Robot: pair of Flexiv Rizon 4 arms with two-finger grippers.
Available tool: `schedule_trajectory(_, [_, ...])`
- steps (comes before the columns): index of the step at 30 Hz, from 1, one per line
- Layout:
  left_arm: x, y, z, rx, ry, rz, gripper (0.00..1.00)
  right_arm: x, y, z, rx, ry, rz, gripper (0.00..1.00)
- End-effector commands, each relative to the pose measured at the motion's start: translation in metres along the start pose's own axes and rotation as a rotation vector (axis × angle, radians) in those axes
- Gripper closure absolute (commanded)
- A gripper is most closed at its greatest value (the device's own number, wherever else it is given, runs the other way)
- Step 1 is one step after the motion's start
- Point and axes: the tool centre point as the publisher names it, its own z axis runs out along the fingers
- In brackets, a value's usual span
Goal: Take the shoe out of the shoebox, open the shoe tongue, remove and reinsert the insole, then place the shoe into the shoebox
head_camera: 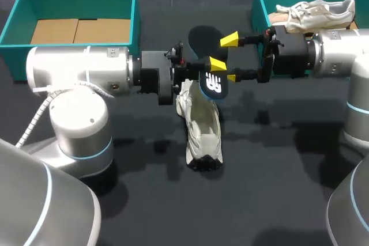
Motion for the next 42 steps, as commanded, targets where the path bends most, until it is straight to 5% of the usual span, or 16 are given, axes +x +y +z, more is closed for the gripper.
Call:
schedule_trajectory(1, [0.002,0.000,0.009,-0.006,0.006,-0.001,1.00,-0.003,0.006,0.004,0.013,0.001,-0.002,0.44])
schedule_trajectory(4, [0.003,-0.002,0.011,-0.011,0.004,0.000,1.00,-0.004,0.009,0.006,0.022,0.003,-0.004,0.55])
schedule_trajectory(9, [0.002,-0.004,0.015,-0.019,0.003,0.013,1.00,-0.005,0.010,0.007,0.025,0.007,0.002,0.57])
schedule_trajectory(20, [0.002,0.000,0.017,-0.029,0.003,0.021,1.00,-0.007,0.007,0.008,0.018,0.019,0.013,0.78])
schedule_trajectory(24, [0.002,0.000,0.018,-0.029,0.003,0.023,1.00,-0.008,0.006,0.007,0.015,0.023,0.015,0.98])
schedule_trajectory(34, [0.005,0.001,0.015,-0.030,0.006,-0.001,1.00,-0.006,0.003,0.006,0.005,0.023,0.009,1.00])
schedule_trajectory(35, [0.003,0.000,0.012,-0.029,0.003,-0.006,0.80,-0.006,0.003,0.006,0.004,0.023,0.009,1.00])
schedule_trajectory(36, [0.001,-0.001,0.008,-0.028,-0.001,-0.011,0.17,-0.006,0.003,0.006,0.004,0.023,0.008,1.00])
schedule_trajectory(37, [-0.001,-0.002,0.003,-0.030,-0.005,-0.015,0.00,-0.006,0.003,0.006,0.004,0.023,0.008,1.00])
schedule_trajectory(42, [-0.011,-0.006,-0.032,-0.030,-0.010,-0.043,0.00,-0.010,0.002,-0.001,0.000,0.028,0.009,1.00])
